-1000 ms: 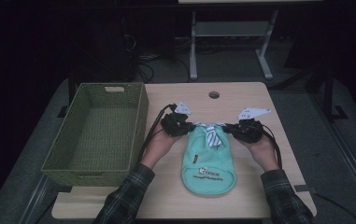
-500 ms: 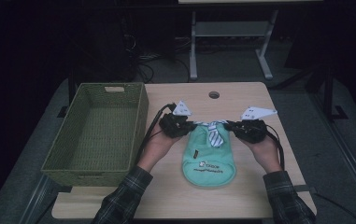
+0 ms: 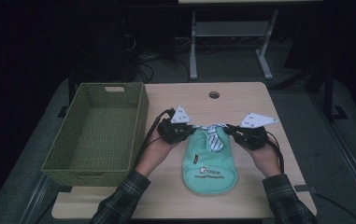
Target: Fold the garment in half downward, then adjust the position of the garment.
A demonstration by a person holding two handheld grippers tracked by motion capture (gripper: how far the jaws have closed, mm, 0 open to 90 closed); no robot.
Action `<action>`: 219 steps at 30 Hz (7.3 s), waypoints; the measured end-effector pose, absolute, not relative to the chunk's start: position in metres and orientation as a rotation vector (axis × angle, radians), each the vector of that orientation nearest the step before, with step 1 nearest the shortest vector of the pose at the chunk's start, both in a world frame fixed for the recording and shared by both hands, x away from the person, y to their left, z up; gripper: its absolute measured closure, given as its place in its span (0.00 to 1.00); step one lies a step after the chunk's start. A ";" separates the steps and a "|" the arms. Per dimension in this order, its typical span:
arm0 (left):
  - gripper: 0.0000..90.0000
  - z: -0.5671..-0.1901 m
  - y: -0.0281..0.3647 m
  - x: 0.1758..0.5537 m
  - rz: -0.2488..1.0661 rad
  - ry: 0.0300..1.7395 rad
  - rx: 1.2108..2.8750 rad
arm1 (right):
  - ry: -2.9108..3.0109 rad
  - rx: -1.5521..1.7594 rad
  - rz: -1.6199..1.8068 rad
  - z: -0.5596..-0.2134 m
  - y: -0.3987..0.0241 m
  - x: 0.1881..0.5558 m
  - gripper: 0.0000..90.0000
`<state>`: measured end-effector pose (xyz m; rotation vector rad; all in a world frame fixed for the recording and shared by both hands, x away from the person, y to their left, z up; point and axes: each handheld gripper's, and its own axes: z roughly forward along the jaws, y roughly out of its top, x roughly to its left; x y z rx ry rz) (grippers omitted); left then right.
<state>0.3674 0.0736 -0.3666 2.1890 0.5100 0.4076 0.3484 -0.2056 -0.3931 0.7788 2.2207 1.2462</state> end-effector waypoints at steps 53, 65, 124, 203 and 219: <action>0.80 -0.411 0.072 0.307 0.150 0.447 2.295 | 2.481 0.775 1.240 -0.434 -0.210 0.291 0.80; 0.71 -0.424 0.072 0.287 0.028 0.462 2.273 | 2.561 0.802 1.248 -0.440 -0.215 0.279 0.76; 0.98 -0.455 0.062 0.271 -0.045 0.455 2.387 | 2.744 0.733 1.156 -0.464 -0.203 0.252 1.00; 1.00 -0.456 0.031 0.241 -0.117 0.365 2.379 | 2.655 0.836 1.175 -0.460 -0.182 0.346 1.00; 1.00 -0.460 0.040 0.256 -0.032 0.389 2.425 | 2.680 0.838 1.118 -0.467 -0.186 0.346 1.00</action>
